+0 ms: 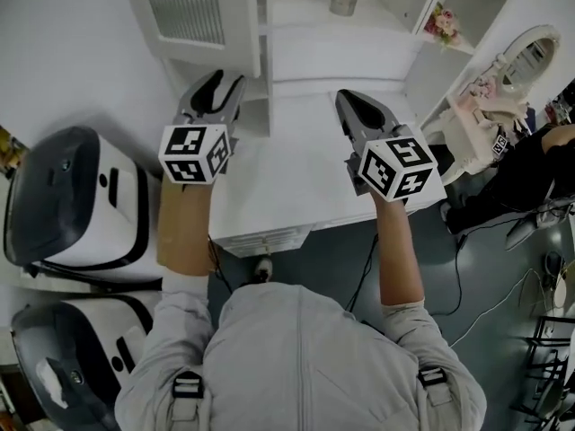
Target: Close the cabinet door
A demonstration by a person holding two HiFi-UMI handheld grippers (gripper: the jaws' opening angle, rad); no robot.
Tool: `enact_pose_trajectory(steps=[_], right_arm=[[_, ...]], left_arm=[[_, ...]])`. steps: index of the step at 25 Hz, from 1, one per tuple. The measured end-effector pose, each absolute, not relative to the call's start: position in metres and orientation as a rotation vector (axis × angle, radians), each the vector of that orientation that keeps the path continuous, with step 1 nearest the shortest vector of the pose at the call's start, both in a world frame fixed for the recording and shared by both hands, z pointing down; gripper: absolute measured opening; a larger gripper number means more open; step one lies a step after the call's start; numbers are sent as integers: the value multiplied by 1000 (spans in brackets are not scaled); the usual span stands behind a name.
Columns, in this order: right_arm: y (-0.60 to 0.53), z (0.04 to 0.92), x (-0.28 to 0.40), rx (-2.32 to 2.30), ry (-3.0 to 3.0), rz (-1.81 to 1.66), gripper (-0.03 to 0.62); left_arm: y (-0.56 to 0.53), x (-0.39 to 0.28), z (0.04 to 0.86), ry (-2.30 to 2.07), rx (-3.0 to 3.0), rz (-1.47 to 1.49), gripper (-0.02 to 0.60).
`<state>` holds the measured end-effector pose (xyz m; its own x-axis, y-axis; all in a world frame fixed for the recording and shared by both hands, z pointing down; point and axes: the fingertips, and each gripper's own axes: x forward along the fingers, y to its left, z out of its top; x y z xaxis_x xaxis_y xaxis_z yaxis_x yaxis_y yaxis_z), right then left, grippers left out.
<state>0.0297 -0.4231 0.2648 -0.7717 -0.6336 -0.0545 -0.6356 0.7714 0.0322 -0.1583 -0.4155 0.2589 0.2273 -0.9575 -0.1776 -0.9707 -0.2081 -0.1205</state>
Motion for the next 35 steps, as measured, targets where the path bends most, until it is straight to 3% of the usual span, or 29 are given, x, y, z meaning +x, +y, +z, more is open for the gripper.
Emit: enact_pose_trajectory(steps=[8,15,17,35], right_arm=[[-442,264,41,-1141,2863,39,2],[-466,274,51,-1220,2838,3,2],[-474,275,49,-1230,2829,-5,2],[-526,284,19,-1323,2799,-48,2]], left_arm=[[-473,-164,255,1829,-2282,-36,179],[-505,-178,251,1875,-2265,44,37],[-514,-181,249,1874,-2278,64,23],[-574,-191,247,1741,-2353,6,15]])
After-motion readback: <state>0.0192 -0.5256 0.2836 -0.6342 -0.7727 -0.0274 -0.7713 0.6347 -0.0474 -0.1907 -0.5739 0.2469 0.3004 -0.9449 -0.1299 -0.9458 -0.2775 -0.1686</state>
